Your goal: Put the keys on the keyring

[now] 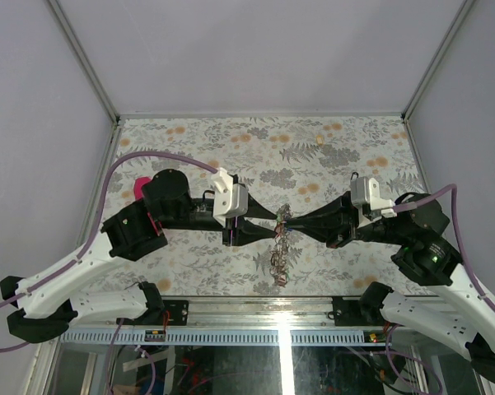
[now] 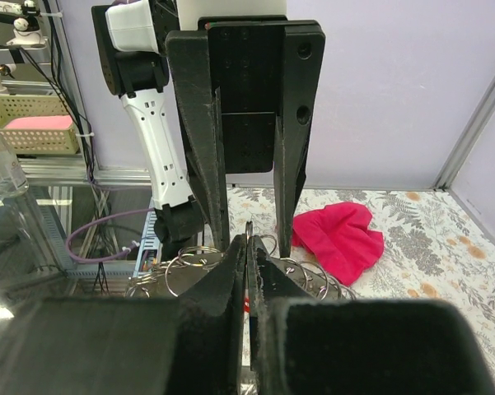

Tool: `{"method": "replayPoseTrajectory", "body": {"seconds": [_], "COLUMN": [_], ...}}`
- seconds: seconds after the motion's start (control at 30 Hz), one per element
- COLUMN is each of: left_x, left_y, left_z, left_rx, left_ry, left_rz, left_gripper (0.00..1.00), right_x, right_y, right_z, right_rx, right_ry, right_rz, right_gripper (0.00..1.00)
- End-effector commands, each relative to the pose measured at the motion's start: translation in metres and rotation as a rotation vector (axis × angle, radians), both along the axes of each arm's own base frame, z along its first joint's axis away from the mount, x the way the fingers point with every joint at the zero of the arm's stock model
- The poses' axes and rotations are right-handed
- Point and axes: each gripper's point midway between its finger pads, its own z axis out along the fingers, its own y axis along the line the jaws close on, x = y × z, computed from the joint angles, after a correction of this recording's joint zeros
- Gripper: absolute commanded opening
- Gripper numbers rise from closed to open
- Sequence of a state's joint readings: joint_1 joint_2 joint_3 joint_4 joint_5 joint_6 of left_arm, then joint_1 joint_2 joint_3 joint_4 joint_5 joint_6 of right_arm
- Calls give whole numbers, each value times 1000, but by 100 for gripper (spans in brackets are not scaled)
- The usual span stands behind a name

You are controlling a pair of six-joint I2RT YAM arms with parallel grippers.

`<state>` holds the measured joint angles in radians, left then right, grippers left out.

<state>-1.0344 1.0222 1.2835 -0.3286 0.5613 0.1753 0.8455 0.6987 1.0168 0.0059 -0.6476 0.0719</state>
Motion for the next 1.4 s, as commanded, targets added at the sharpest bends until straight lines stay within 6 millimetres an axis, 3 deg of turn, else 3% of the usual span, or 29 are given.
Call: {"method": "replayPoseTrajectory", "body": {"seconds": [0.0,0.27,0.73,1.0,1.13,1.27,1.37], "left_x": [1,2,-3,-7,-6,-3,1], "left_y": [-1,4,-4,-8,-8,-5,-2], "left_z": [28,39,36,26,26,22,9], "left_rx": [-115,-152,-144,-96,-87,-32,94], "left_ry": [-31,-48,-40,-27,-29,-53,-73], "left_rz": [15,34,-17,-58,-57,-41,-42], "left_gripper": [36,34,29,18,0,0,0], "right_x": [-4,-5,-7,-8,-8,-5,-2], "right_y": [-3,-2,-2,-4,-4,-6,-9], "right_z": [27,24,25,28,28,26,21], "right_rx": [88,74,73,84,83,72,38], "right_ry": [-70,-67,-65,-71,-71,-70,-74], "right_rz": [6,13,26,21,20,-5,-32], "right_gripper": [0,0,0,0,0,0,13]}}
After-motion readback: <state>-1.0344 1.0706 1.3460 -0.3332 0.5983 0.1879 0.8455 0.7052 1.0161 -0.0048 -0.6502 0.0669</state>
